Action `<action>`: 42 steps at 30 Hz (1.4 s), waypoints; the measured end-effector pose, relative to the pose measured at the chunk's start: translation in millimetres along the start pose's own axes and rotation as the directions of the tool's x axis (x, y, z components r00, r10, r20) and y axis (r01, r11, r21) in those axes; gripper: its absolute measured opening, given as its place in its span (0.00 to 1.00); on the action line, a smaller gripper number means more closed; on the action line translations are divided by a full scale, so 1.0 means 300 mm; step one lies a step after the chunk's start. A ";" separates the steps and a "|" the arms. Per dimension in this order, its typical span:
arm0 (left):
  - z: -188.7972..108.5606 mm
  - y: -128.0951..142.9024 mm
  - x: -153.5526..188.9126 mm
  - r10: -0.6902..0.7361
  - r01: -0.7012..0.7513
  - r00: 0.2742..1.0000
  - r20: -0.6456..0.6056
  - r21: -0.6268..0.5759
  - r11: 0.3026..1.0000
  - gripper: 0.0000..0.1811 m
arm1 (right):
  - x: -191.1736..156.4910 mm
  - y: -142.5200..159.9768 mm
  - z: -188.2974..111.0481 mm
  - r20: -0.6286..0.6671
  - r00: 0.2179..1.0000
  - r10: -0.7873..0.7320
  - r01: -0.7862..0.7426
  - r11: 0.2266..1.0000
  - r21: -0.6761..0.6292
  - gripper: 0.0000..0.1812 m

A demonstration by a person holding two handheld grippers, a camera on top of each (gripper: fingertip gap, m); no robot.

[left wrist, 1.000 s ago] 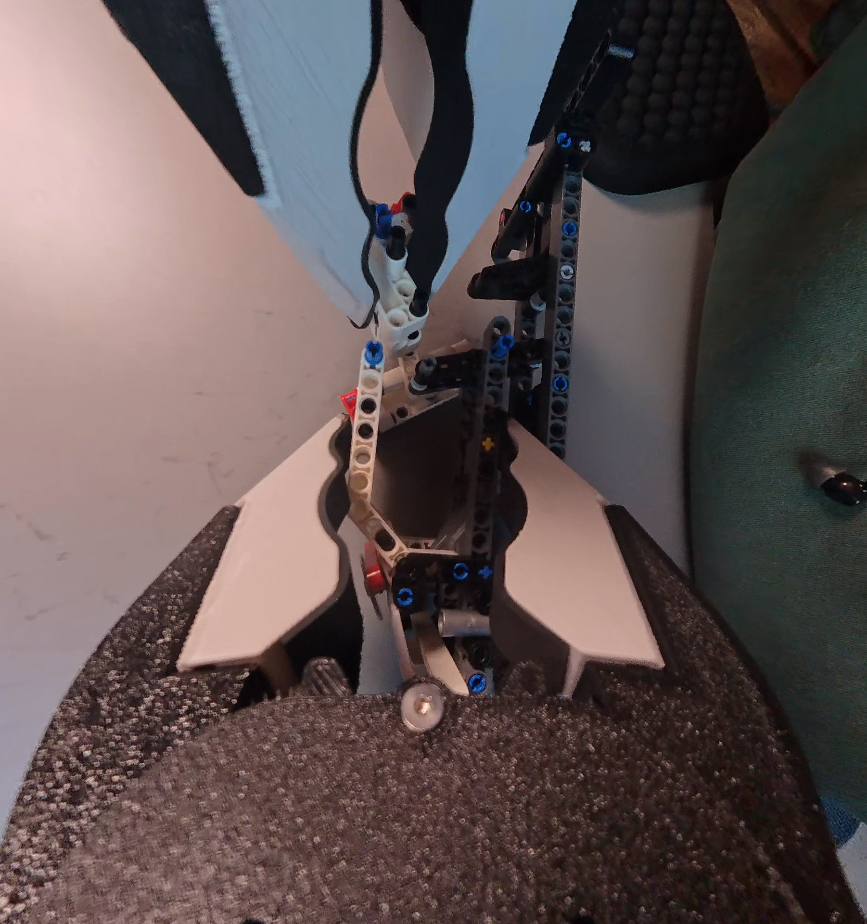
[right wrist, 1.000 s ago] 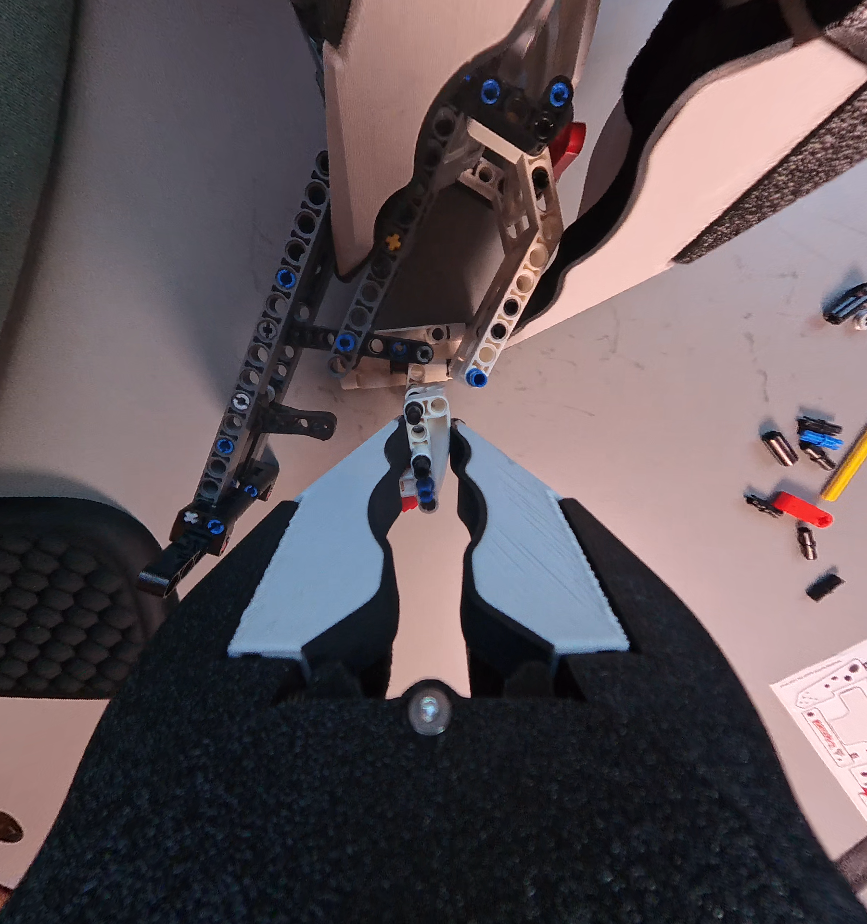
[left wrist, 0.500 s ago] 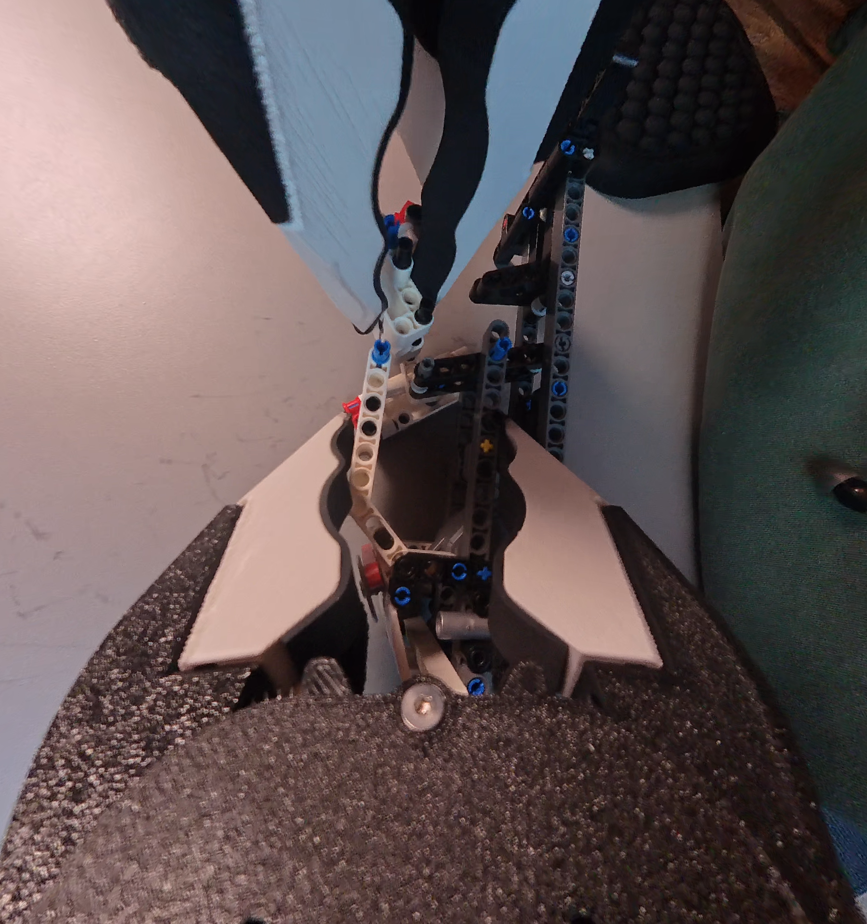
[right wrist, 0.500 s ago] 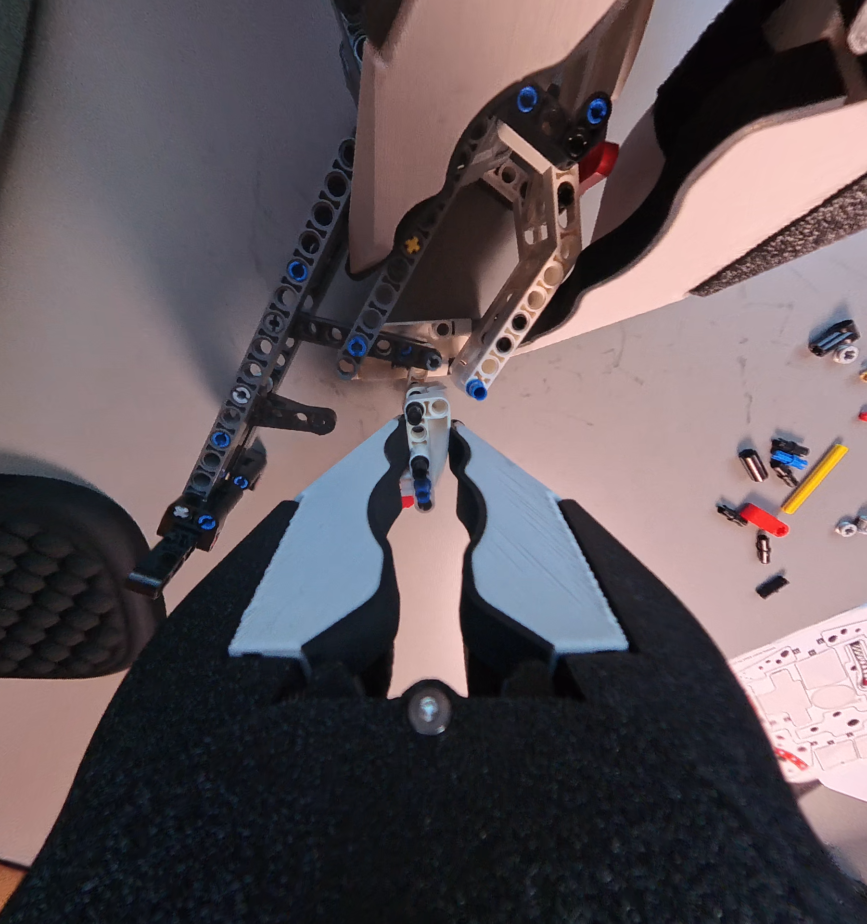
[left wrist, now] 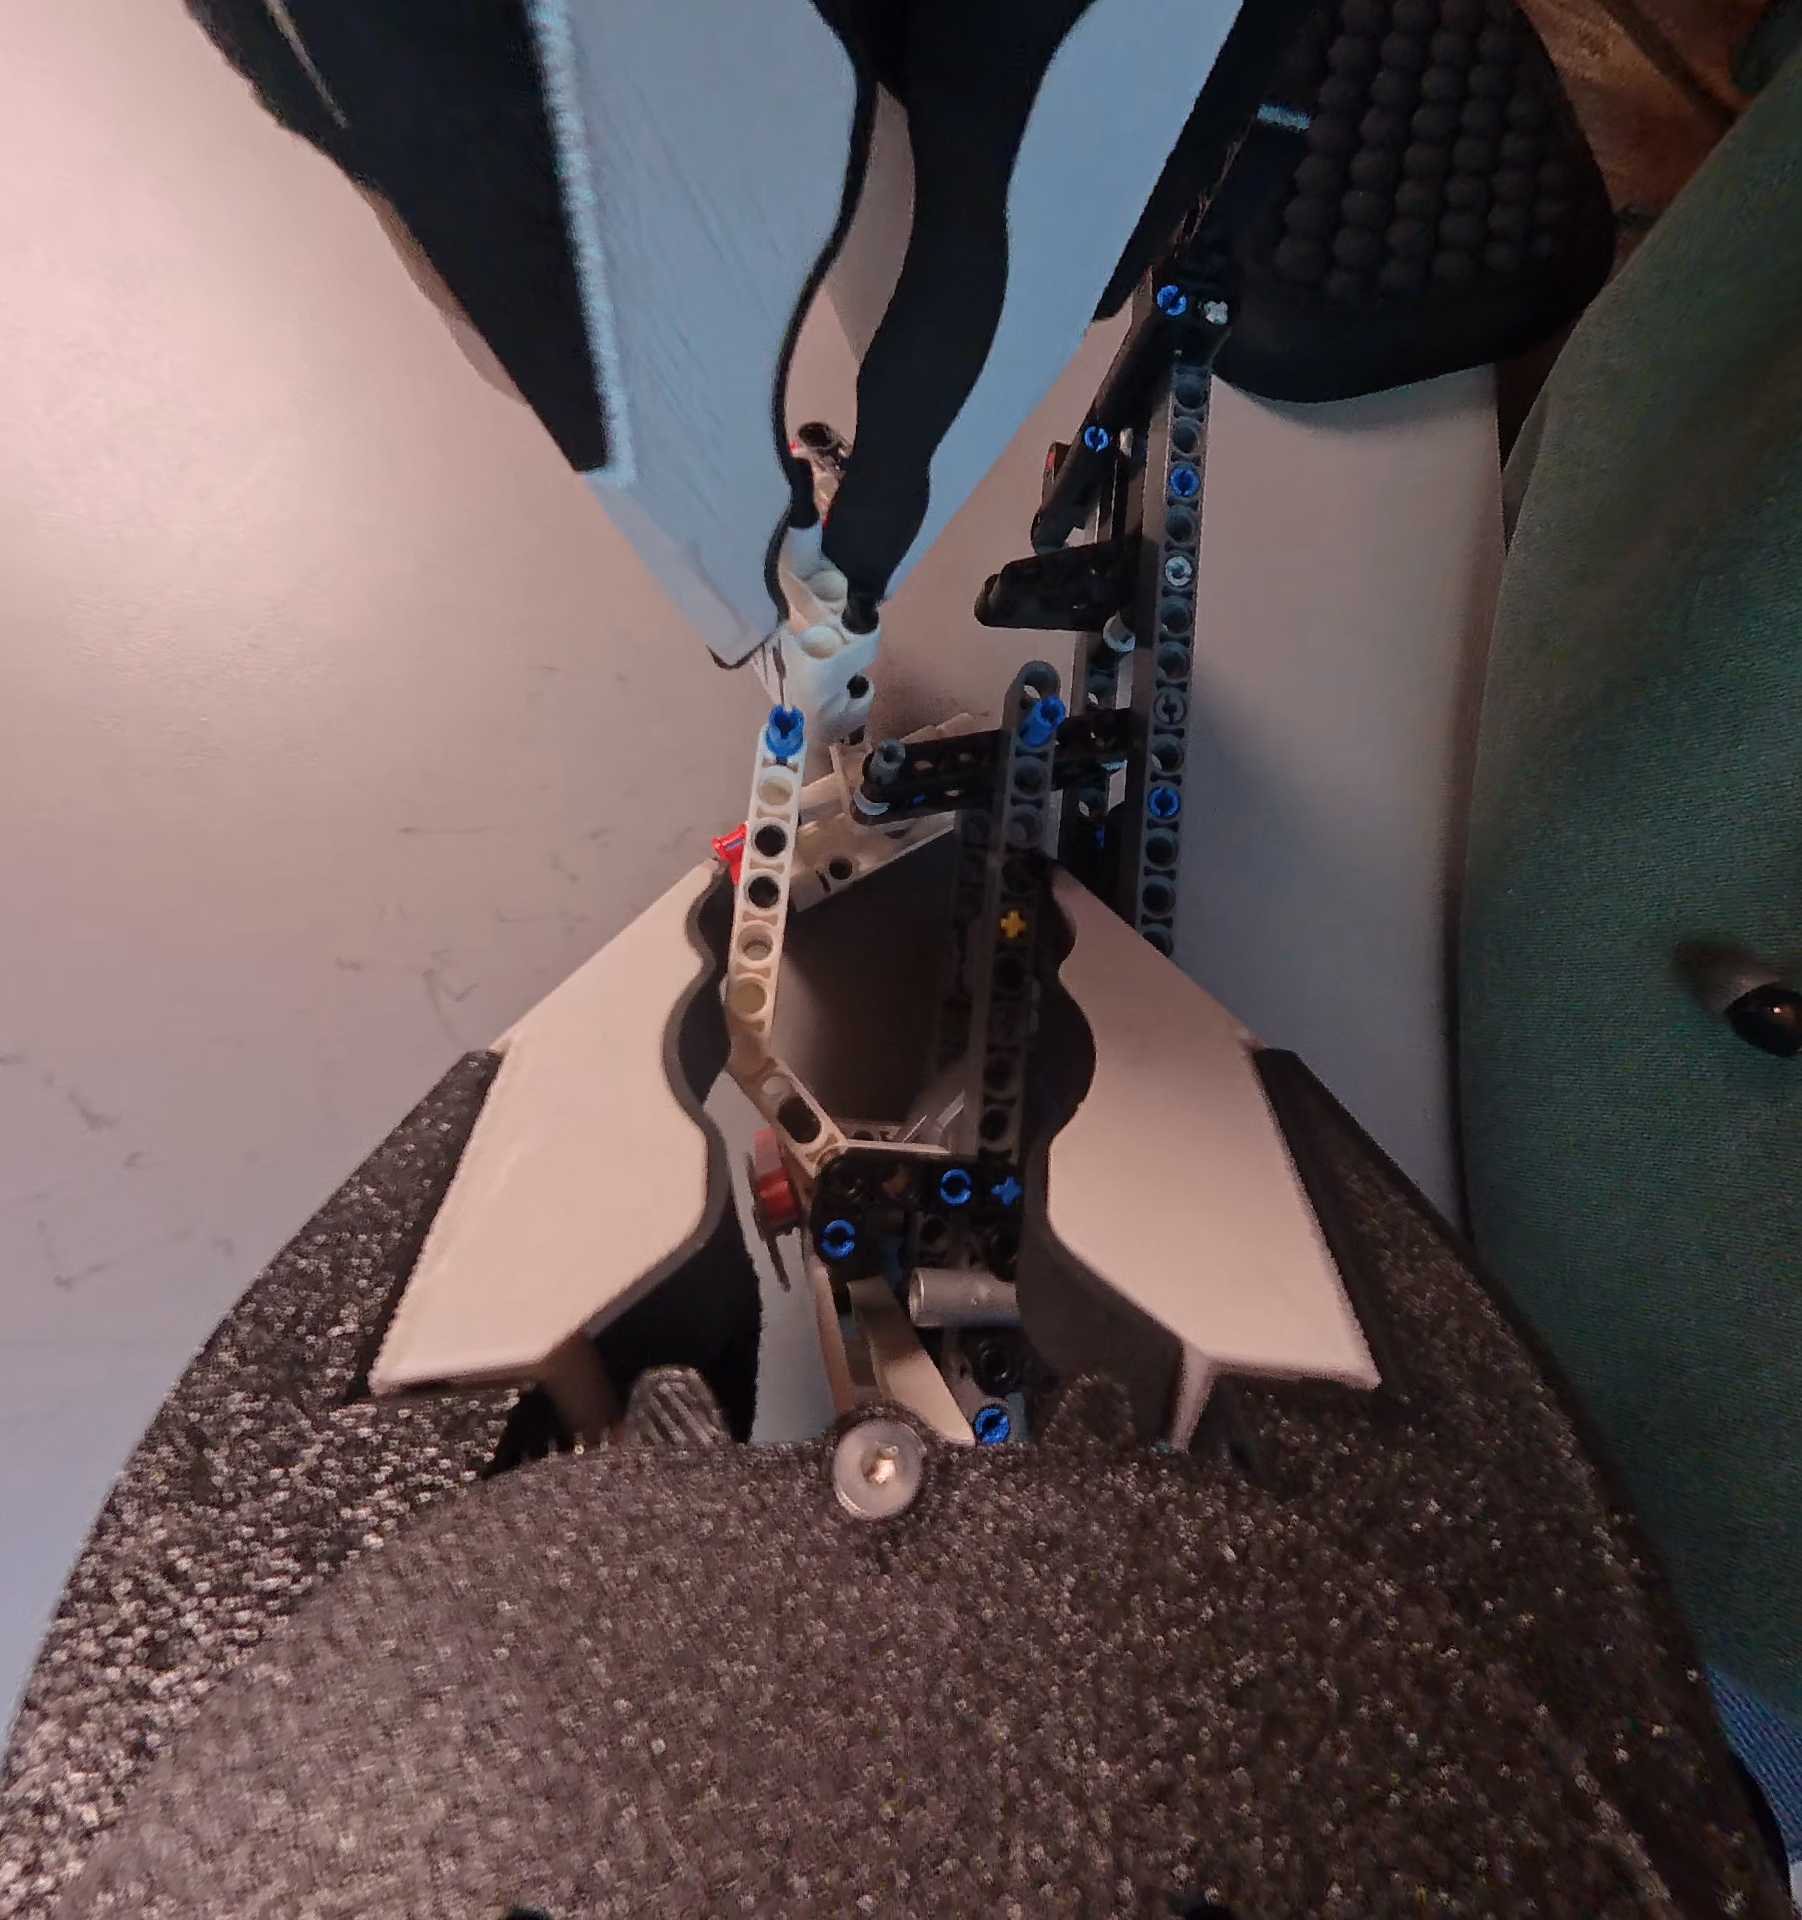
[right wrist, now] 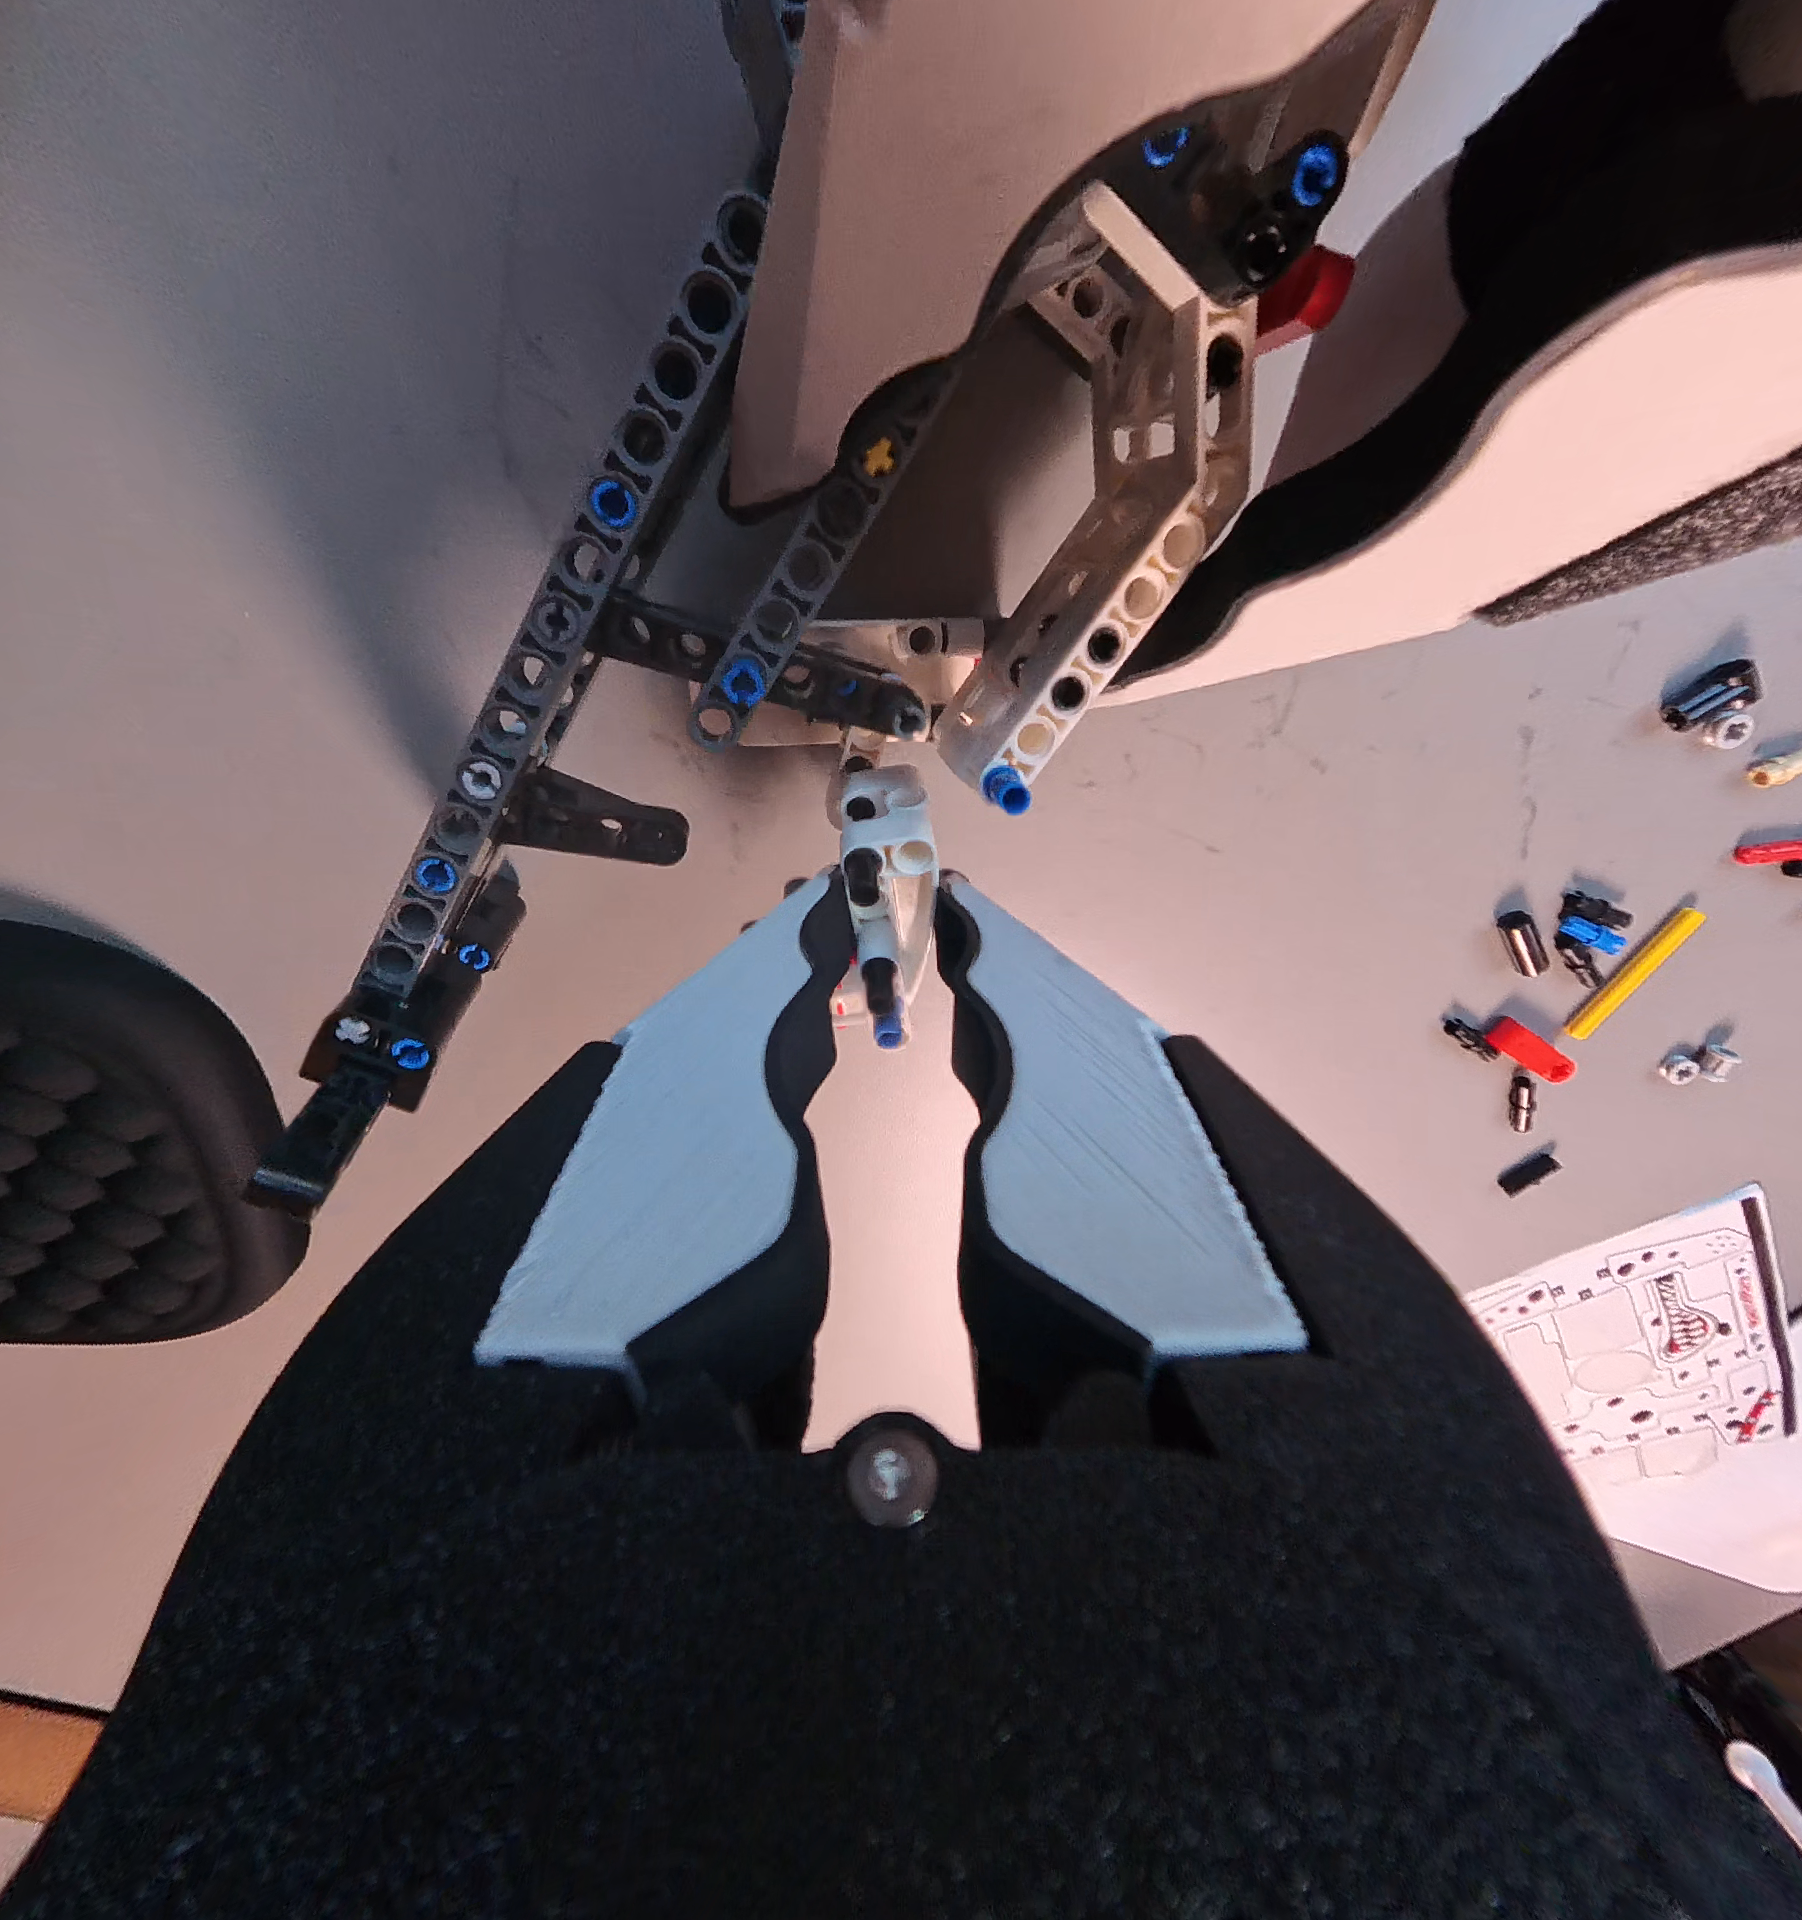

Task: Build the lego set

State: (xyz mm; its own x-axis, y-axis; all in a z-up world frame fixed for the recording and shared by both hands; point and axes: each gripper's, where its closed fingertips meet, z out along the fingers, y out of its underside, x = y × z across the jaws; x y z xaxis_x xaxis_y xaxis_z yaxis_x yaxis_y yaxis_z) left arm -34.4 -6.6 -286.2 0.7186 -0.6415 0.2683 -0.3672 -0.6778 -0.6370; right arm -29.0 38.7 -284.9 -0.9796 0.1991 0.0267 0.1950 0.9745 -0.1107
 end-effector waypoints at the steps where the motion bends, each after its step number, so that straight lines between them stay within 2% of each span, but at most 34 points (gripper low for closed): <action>1: 0.001 0.000 0.001 0.000 0.000 1.000 -0.002 -0.002 1.000 0.32 | 0.000 -0.003 -0.001 0.001 1.000 0.001 -0.001 1.000 0.004 0.08; 6: -0.007 0.002 0.002 -0.009 0.009 1.000 -0.022 0.002 1.000 0.32 | 0.004 0.007 -0.016 0.023 0.997 0.067 -0.069 0.994 0.079 0.08; 9: -0.048 -0.055 0.006 -0.060 0.068 0.996 -0.062 0.124 0.990 0.32 | 0.014 0.003 -0.056 0.029 0.988 0.149 -0.152 0.972 0.180 0.08; 12: -0.076 -0.095 -0.016 -0.062 0.064 0.998 -0.021 0.175 0.982 0.27 | 0.022 -0.013 -0.098 0.024 0.979 0.202 -0.200 0.938 0.281 0.08; 16: -0.066 -0.170 -0.010 -0.022 0.020 1.000 0.008 0.230 0.973 0.17 | 0.018 -0.030 -0.136 0.000 0.974 0.225 -0.212 0.917 0.337 0.08; 17: -0.061 -0.183 -0.007 -0.010 0.007 1.000 0.013 0.234 0.972 0.11 | 0.014 -0.036 -0.146 0.001 0.973 0.233 -0.218 0.910 0.351 0.08; 20: -0.059 -0.210 -0.004 0.023 -0.033 0.999 0.041 0.258 0.966 0.10 | 0.008 -0.028 -0.168 -0.022 0.967 0.252 -0.224 0.892 0.394 0.08; 22: -0.070 -0.228 0.001 0.028 -0.039 0.999 0.040 0.307 0.951 0.10 | 0.011 -0.037 -0.193 -0.008 0.952 0.305 -0.263 0.832 0.488 0.08; 26: -0.096 -0.243 0.006 0.038 -0.047 0.999 0.033 0.391 0.919 0.09 | 0.017 -0.056 -0.222 0.029 0.910 0.413 -0.324 0.666 0.672 0.09; 30: -0.113 -0.247 0.018 0.069 -0.080 0.997 0.040 0.440 0.895 0.09 | 0.016 -0.070 -0.245 0.071 0.875 0.478 -0.350 0.526 0.775 0.09; 37: -0.175 -0.295 0.054 0.085 -0.057 0.996 -0.019 0.592 0.804 0.09 | 0.009 -0.091 -0.328 0.183 0.845 0.503 -0.349 0.259 0.900 0.09; 38: -0.171 -0.292 0.055 0.082 -0.049 0.996 -0.031 0.584 0.811 0.09 | 0.006 -0.089 -0.318 0.174 0.845 0.505 -0.351 0.280 0.893 0.08; 42: -0.144 -0.270 0.063 0.061 -0.022 0.996 -0.059 0.513 0.858 0.10 | -0.019 -0.077 -0.272 0.068 0.875 0.480 -0.337 0.501 0.797 0.08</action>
State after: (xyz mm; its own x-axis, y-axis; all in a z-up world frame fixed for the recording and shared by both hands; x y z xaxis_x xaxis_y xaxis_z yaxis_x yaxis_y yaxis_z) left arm -16.6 20.7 -198.3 0.6586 -0.7018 0.2715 -0.0278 -0.3833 -0.9232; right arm -24.1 23.4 -201.4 -0.7663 0.6351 -0.0973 0.3898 0.3392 -0.8561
